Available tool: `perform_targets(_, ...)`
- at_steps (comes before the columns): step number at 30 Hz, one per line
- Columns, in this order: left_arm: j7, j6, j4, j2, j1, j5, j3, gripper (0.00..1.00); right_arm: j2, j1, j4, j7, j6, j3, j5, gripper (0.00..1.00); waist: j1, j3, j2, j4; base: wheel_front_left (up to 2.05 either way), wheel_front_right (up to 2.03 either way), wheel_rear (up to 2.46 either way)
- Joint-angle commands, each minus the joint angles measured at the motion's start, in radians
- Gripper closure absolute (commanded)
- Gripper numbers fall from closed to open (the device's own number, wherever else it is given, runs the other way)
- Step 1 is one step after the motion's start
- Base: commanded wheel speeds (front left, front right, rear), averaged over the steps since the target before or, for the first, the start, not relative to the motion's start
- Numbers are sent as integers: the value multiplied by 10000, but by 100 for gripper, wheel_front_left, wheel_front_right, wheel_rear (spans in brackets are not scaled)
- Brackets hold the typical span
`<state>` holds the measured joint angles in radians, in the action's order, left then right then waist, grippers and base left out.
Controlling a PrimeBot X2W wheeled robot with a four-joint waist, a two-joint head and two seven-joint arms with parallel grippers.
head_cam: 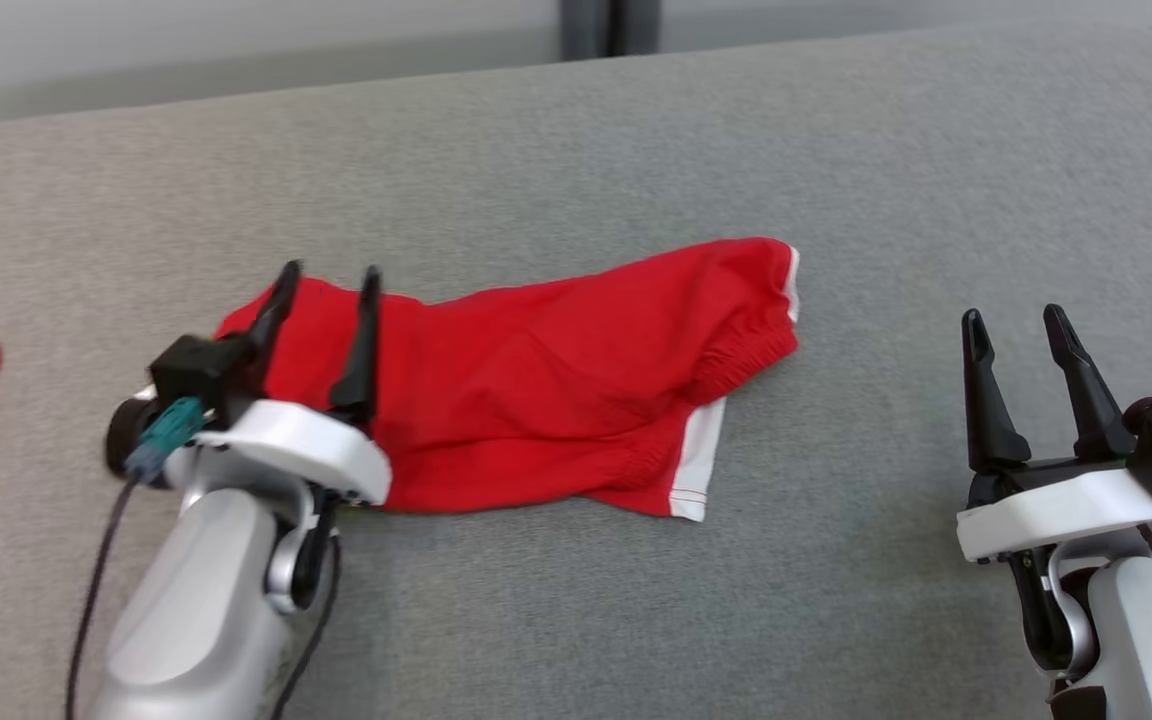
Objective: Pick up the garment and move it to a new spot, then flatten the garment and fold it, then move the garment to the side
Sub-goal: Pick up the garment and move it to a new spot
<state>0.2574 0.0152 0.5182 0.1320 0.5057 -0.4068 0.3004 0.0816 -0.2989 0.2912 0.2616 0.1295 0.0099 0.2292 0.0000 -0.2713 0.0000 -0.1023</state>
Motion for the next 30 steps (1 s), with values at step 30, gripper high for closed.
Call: perform_targets(30, -70, 545, -2458, 728, -4082, 384, -1453, 0, 293, 1909, 67, -251, 23, 72, -267, 0, 0, 2414, 0, 541, 0, 0, 0)
